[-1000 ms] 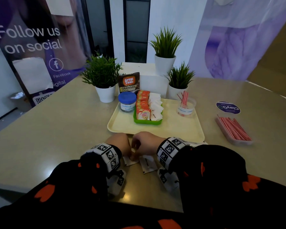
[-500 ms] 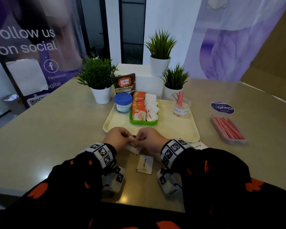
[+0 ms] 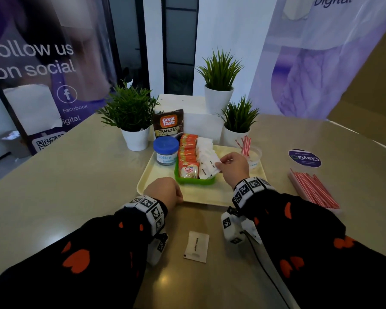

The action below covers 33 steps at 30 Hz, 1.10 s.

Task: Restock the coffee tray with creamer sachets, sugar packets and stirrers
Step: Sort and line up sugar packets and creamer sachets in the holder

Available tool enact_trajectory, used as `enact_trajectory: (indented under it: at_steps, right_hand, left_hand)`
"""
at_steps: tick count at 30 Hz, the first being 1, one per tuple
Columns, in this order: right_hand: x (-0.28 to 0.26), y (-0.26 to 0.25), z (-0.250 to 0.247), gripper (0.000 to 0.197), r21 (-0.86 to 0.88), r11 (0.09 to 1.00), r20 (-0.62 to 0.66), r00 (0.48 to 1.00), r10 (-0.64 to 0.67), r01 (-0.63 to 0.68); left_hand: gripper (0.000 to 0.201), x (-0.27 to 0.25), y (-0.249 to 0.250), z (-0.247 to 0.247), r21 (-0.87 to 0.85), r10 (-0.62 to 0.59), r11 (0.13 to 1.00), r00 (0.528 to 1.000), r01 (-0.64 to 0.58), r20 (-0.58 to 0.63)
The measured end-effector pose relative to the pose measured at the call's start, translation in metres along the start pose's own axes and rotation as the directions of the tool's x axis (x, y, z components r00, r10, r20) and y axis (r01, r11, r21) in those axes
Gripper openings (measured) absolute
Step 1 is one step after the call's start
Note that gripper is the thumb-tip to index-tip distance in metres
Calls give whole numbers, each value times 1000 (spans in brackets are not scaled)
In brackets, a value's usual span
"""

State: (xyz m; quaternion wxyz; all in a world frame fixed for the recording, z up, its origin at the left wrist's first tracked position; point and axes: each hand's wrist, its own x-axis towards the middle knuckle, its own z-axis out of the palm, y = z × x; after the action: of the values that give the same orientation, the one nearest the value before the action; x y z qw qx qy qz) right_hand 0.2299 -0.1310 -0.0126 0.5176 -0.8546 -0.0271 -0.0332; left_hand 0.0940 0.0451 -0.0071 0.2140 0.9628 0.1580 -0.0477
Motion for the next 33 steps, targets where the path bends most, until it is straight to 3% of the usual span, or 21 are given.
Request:
enact_trajectory:
  at_steps: [4, 9, 11, 14, 17, 20, 23, 26, 33]
  right_hand:
    - [1, 1, 9, 24, -70, 998, 28, 1000, 10, -8]
    - [-3, -3, 17, 62, -264, 964, 184, 980, 70, -19]
    - [-3, -7, 18, 68, -351, 936, 221, 973, 70, 12]
    - [1, -15, 20, 67, -473, 880, 247, 966, 82, 46]
    - [3, -22, 21, 46, -526, 849, 259, 959, 114, 42]
    - [9, -25, 20, 38, -547, 835, 267, 958, 107, 59]
    - [18, -26, 20, 55, -591, 800, 270, 960, 73, 105]
    - [25, -31, 21, 57, -615, 771, 297, 954, 34, 165]
    - [35, -32, 26, 70, -567, 800, 330, 944, 0, 198]
  left_hand:
    - [6, 4, 3, 1, 58, -24, 998, 1000, 23, 17]
    - [5, 6, 3, 1, 77, -12, 997, 1000, 11, 18]
    - [4, 5, 3, 1, 80, -9, 997, 1000, 8, 16]
    - [2, 5, 3, 2, 79, -10, 997, 1000, 9, 10]
    - [1, 5, 3, 1, 75, -10, 997, 1000, 10, 3]
    - [3, 6, 1, 1, 71, -11, 997, 1000, 11, 6]
    - [2, 6, 1, 1, 68, -8, 998, 1000, 8, 10]
    - [3, 6, 2, 0, 74, 0, 997, 1000, -1, 15]
    - [2, 8, 0, 1, 69, -1, 998, 999, -2, 35]
